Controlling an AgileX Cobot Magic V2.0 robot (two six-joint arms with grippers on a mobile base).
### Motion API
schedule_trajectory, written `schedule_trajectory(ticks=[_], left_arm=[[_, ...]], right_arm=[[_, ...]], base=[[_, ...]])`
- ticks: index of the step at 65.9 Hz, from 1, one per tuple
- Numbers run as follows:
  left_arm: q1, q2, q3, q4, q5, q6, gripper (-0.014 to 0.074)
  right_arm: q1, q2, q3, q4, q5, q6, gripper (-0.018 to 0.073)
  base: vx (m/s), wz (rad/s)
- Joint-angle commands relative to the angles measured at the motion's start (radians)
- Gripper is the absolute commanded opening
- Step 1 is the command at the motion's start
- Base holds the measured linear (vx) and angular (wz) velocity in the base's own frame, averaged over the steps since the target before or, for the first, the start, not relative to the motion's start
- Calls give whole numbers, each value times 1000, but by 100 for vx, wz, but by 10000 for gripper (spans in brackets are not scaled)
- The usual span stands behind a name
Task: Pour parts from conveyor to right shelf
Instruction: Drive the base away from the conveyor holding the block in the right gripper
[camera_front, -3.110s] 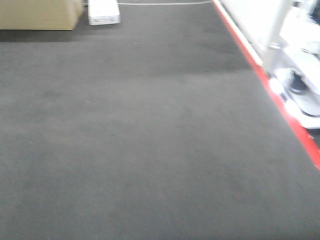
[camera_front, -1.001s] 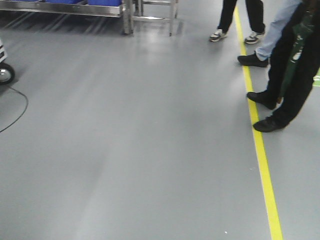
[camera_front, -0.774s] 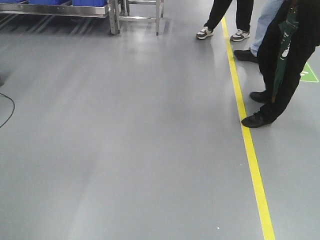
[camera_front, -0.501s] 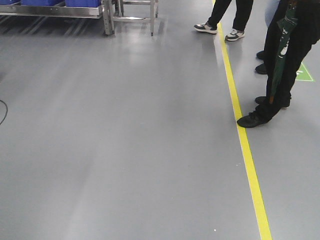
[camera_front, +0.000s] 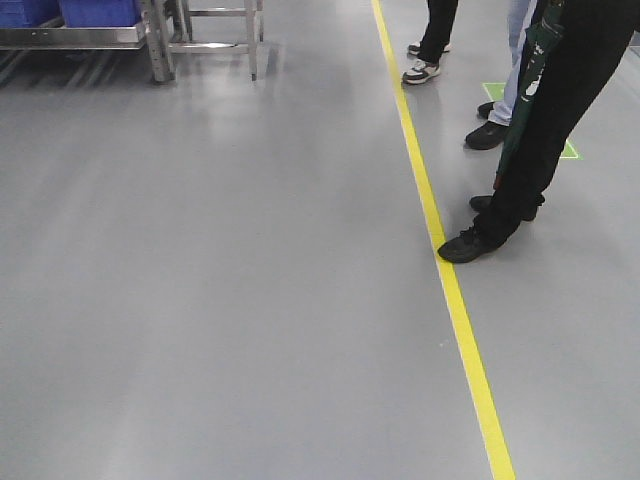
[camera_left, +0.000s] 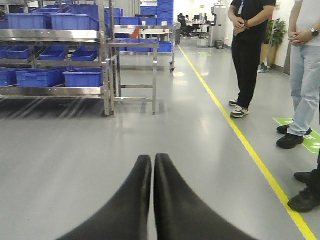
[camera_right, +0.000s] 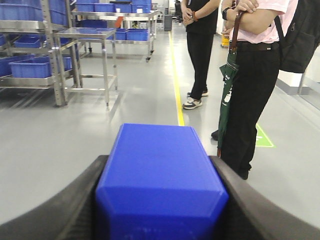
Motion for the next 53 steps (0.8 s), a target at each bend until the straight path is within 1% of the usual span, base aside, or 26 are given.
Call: schedule_trajectory(ticks=[1,25,53], left_arm=[[-5,-11,-20,-7,-79,-8,-6],[-5,-11,-20,-7,-79,-8,-6],[-5,-11,-20,-7,-79,-8,-6]], right_arm=[[-5,12,-28,-7,-78,-1,-4],[-5,12,-28,-7,-78,-1,-4],[-5,12,-28,-7,-78,-1,-4]], base=[[31,-17],[42,-12],[58,-6]])
